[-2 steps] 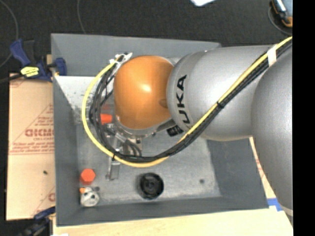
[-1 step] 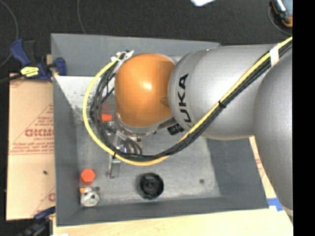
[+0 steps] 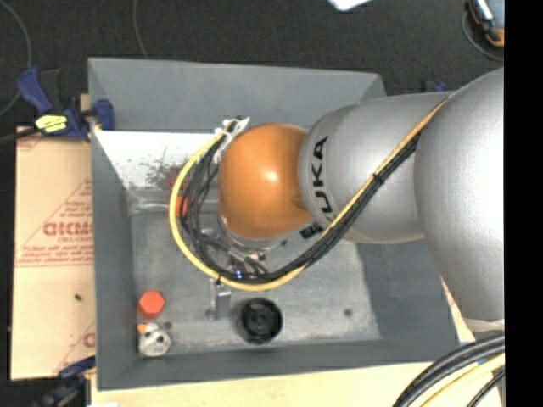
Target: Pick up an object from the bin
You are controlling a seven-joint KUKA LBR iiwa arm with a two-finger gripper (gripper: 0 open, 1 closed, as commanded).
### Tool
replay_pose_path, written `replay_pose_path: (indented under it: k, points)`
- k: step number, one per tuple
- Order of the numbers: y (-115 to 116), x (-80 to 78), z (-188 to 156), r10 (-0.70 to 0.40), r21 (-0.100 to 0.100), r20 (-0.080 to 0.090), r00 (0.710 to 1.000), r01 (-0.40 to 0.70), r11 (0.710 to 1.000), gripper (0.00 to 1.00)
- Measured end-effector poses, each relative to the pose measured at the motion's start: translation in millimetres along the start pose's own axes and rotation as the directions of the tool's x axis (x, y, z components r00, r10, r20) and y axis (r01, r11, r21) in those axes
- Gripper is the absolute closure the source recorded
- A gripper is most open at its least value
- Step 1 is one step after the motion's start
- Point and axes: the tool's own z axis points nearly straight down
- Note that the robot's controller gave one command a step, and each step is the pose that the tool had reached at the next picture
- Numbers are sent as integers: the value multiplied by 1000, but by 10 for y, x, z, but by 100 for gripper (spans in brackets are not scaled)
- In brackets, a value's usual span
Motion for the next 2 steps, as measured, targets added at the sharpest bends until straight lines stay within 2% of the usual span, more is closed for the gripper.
replay_pose_path:
  k: [1, 2]
  points:
    - [-181, 291, 171, -32, -1, 0, 999, 32, 999, 0]
    - [-605, 321, 45, -48, 0, 1, 999, 48, 999, 0]
